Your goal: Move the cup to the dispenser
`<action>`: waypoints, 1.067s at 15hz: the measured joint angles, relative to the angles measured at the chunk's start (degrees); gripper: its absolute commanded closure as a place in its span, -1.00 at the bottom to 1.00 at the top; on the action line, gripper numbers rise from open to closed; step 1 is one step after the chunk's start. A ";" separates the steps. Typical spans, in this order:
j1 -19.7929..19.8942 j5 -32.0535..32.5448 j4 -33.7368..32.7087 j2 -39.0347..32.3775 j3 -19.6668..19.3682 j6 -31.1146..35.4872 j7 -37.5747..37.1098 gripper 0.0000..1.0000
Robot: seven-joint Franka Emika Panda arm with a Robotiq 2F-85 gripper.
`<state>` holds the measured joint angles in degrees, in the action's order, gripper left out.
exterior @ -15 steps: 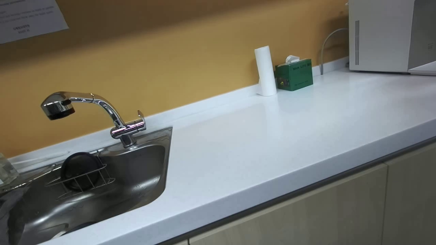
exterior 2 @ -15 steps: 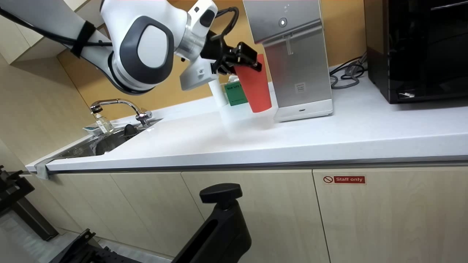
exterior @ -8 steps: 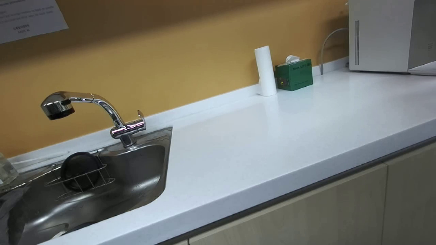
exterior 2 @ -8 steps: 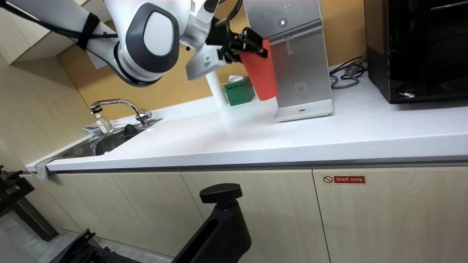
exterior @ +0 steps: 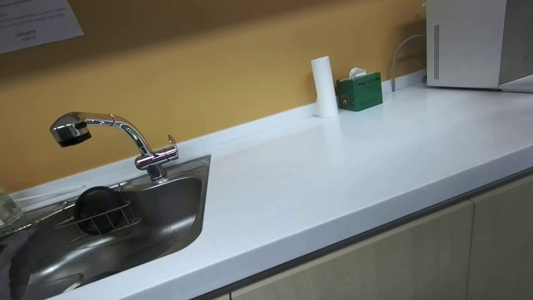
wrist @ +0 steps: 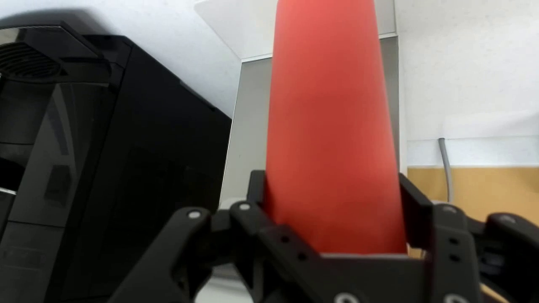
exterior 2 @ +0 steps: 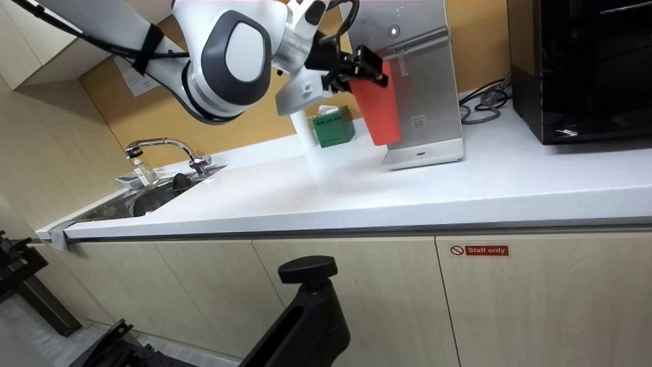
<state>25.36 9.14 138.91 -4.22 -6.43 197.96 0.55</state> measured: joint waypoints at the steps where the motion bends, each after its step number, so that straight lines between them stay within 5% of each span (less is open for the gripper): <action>1: 0.29 0.15 -0.40 -0.60 0.09 0.00 -0.37 0.05; 10: 6.04 3.14 -3.72 -4.52 3.96 0.00 -3.69 0.05; 16: 13.20 7.68 -5.18 -6.55 10.40 0.00 -6.89 0.05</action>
<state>38.56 16.83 133.73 -10.77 3.97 197.96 -6.34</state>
